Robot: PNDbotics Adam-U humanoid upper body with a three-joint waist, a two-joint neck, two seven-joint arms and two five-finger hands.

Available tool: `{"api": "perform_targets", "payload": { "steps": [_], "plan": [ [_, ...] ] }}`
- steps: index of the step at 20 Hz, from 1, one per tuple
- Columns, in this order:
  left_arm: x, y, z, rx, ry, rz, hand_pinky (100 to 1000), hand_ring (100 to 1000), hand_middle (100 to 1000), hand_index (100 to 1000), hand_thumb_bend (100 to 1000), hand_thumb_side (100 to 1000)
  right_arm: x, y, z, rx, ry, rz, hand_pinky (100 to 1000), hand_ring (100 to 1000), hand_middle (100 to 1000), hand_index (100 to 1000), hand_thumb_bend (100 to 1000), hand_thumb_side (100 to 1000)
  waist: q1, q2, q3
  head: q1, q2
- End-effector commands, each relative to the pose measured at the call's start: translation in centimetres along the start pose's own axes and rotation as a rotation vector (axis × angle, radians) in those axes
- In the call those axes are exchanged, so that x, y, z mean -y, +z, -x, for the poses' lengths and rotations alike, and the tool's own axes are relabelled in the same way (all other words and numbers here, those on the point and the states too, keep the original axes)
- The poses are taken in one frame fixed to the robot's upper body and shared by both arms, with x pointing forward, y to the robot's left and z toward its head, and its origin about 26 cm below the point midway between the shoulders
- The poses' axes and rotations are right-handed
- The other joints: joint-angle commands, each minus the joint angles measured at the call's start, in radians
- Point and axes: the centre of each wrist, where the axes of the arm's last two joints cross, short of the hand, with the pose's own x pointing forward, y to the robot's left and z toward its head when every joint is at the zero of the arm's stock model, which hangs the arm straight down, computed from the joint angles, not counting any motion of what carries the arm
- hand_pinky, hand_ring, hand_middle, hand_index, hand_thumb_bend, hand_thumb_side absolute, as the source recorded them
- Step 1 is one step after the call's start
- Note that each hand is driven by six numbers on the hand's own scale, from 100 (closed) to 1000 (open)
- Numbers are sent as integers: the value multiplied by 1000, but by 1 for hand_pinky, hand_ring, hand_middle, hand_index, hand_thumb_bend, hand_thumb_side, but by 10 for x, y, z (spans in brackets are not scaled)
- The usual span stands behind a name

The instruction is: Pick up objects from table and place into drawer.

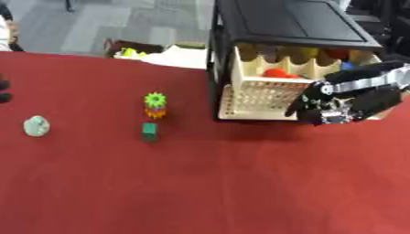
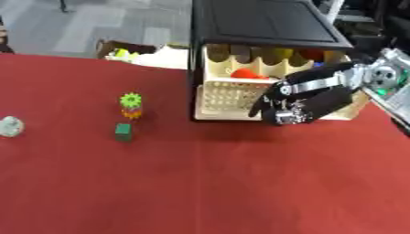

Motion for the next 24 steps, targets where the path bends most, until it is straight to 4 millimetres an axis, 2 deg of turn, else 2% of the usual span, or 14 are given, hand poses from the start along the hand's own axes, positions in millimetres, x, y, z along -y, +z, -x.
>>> {"api": "perform_targets", "payload": {
  "steps": [1, 10, 24],
  "plan": [
    [-1, -4, -6, 28, 2, -5, 713, 704, 632, 797, 100, 1000, 6, 15, -4, -34, 34, 0, 419, 623, 677, 907, 100, 1000, 4, -11, -1, -4, -12],
    [1, -5, -8, 35, 9, 2, 714, 705, 635, 797, 100, 1000, 7, 18, -3, -45, 39, 20, 420, 624, 678, 901, 100, 1000, 5, -9, 1, -11, -27],
    [2, -6, -8, 41, 13, 13, 718, 706, 636, 797, 100, 1000, 12, 20, 11, -72, 30, 69, 424, 627, 683, 896, 100, 1000, 5, 5, 12, -21, -54]
  ]
}}
